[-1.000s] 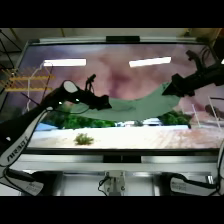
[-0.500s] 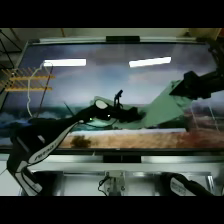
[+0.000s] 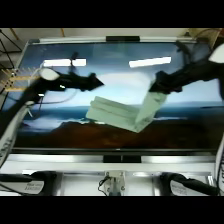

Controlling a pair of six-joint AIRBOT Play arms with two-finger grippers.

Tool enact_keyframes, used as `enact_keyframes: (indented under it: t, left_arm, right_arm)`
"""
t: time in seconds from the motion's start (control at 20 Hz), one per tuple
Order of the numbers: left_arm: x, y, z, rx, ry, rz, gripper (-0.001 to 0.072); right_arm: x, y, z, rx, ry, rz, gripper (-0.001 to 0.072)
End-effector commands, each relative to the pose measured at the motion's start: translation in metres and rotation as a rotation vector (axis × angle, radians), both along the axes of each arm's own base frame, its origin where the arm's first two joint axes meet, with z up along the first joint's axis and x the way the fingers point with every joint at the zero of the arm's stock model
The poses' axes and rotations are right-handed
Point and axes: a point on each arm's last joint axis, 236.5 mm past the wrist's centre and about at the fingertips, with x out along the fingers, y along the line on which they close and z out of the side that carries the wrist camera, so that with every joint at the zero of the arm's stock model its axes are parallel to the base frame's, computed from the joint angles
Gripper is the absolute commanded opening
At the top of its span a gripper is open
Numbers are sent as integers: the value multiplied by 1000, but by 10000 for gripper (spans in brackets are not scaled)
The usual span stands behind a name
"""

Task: Fold the shirts.

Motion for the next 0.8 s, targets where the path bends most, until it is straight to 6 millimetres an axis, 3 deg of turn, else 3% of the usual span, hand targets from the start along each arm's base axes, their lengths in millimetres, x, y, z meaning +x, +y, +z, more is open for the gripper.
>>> enact_keyframes:
  t: [0.0,0.15,0.2,0.3,0.35,0.4,0.45,0.5,0.6,0.75]
  left_arm:
    - [-2,119,73,85,-130,154,30]
    - [-26,181,137,102,-258,279,31]
    - [-38,192,154,112,-294,302,31]
    - [-62,199,177,129,-344,312,31]
    - [-72,197,185,137,-362,304,31]
    - [-79,195,189,145,-373,295,31]
    - [-85,191,191,147,-378,282,31]
    - [-86,190,191,150,-379,277,31]
    - [-84,190,186,149,-368,278,31]
    - [-79,193,169,143,-331,292,31]
  right_arm:
    - [18,84,-50,6,-7,103,64]
    - [21,150,-122,2,58,148,65]
    - [24,170,-144,23,81,135,69]
    - [29,206,-168,128,128,88,91]
    - [31,221,-170,199,149,68,166]
    - [32,233,-164,275,161,69,511]
    - [34,235,-156,322,144,93,666]
    - [35,229,-150,337,146,100,666]
    - [35,200,-136,310,150,125,666]
    - [40,119,-121,124,112,125,665]
